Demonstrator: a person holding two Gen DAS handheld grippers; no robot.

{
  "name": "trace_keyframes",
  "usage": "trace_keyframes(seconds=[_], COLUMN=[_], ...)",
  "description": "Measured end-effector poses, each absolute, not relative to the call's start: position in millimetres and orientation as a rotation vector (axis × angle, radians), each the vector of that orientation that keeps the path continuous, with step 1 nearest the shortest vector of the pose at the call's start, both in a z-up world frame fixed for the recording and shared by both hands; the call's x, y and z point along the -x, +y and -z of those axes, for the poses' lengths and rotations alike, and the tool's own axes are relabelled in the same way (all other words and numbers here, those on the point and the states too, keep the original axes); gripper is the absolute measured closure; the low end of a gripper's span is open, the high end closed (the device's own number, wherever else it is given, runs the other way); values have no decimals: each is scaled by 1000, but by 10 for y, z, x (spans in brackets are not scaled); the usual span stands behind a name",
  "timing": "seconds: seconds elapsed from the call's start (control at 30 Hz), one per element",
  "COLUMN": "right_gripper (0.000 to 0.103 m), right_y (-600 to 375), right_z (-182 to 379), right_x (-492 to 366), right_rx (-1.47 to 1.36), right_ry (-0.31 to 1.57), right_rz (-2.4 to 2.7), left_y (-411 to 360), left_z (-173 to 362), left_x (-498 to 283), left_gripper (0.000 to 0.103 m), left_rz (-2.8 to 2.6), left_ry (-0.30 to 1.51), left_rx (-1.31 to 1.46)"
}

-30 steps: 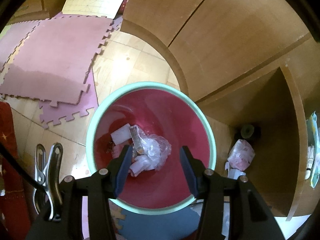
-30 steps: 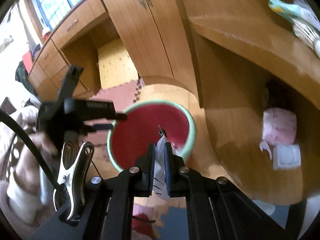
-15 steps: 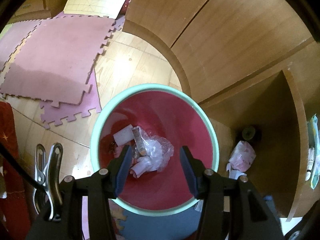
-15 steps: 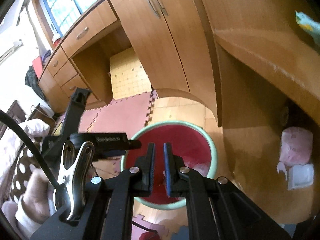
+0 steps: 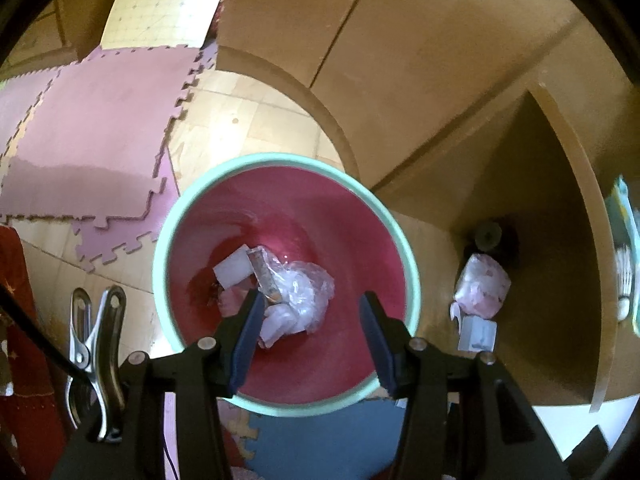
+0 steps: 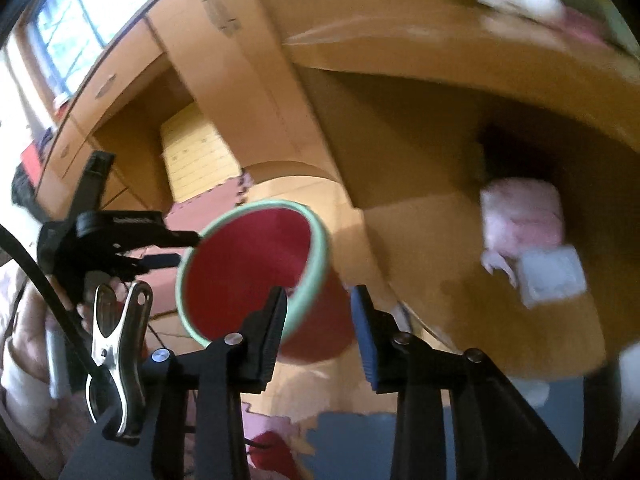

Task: Collect trash
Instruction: 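Lower the left gripper to the clear plastic bag while the right gripper reaches the white cloth on the floor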

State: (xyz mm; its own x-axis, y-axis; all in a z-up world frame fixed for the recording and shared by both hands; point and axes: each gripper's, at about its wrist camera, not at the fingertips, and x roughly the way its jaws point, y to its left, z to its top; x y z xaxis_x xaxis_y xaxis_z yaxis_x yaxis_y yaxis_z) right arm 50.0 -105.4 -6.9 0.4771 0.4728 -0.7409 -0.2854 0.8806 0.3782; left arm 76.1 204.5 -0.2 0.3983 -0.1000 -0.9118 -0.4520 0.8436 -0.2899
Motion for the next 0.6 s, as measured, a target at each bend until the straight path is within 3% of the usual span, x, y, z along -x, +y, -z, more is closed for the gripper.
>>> trace_keyframes(seconds=[0.3,0.6], right_gripper=[66,52], right_y=[-1819,-2347], right_z=[489,868], right_x=[-133,-50], right_rx=[-267,-332], right_ry=[1046,1116], right_rz=[-275,-157], left_y=[1316,338], left_z=[-322,-445], left_x=[-602,-411], left_gripper=[51,51], left_rz=[-108,8], left_ry=[1100,1095], left_rx=[438,286])
